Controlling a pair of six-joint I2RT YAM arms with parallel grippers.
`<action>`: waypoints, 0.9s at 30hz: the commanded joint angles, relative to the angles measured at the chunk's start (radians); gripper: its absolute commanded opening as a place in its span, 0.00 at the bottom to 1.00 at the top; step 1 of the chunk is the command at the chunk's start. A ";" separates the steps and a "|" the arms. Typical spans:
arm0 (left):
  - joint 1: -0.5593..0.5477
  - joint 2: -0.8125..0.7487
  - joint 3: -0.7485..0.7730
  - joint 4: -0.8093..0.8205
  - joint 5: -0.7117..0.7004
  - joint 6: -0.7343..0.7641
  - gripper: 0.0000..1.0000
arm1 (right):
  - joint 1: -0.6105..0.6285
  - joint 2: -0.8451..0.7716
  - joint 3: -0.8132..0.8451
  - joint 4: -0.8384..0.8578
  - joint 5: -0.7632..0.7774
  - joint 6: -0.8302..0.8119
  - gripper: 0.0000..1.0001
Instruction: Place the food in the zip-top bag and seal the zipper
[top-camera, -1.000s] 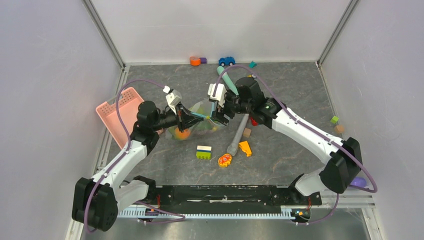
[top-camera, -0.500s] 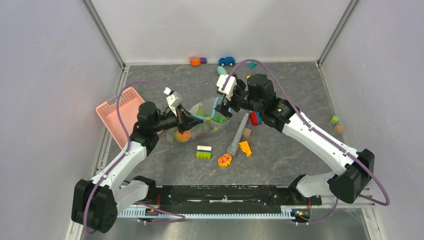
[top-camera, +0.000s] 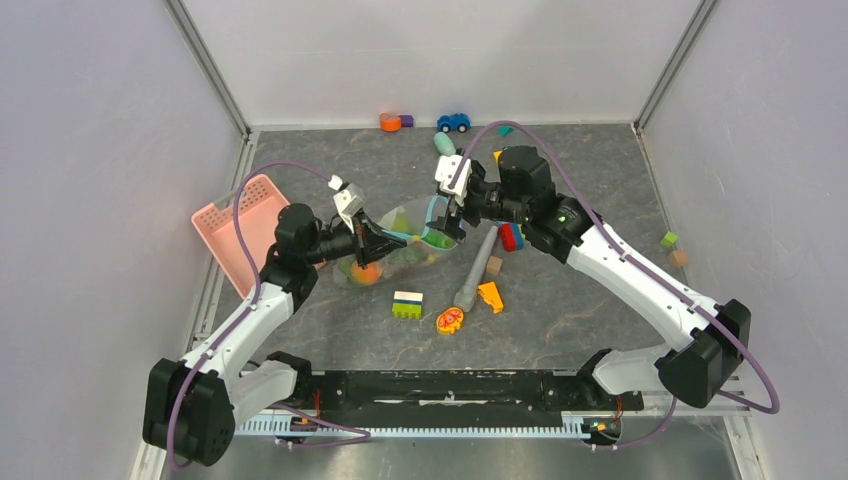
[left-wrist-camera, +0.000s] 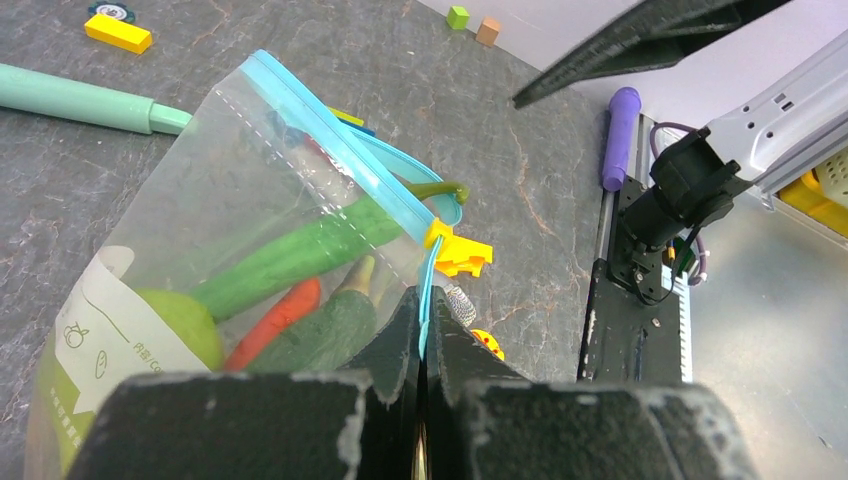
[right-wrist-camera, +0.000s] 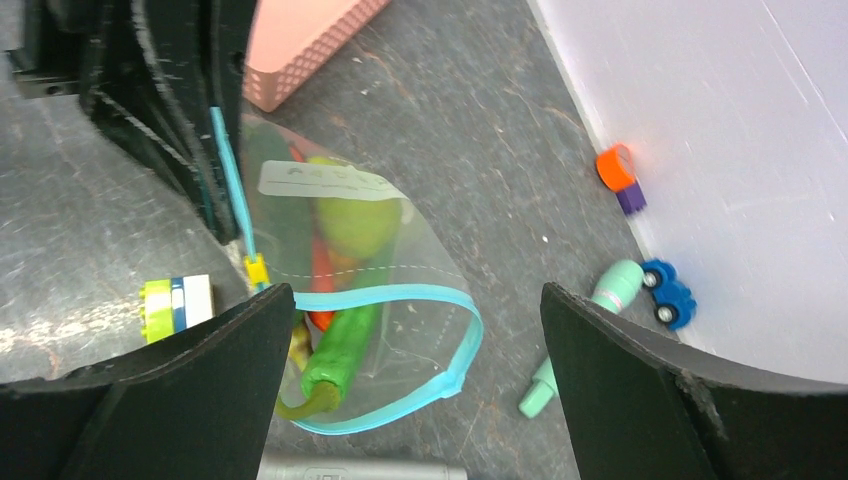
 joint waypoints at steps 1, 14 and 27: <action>-0.004 -0.016 0.013 0.005 -0.010 0.053 0.02 | -0.001 -0.018 0.020 -0.013 -0.157 -0.076 0.98; -0.004 -0.030 0.031 -0.019 -0.011 0.059 0.02 | 0.032 0.136 0.158 -0.254 -0.250 -0.273 0.74; -0.004 -0.031 0.055 -0.021 -0.007 0.051 0.02 | 0.060 0.240 0.220 -0.286 -0.212 -0.233 0.52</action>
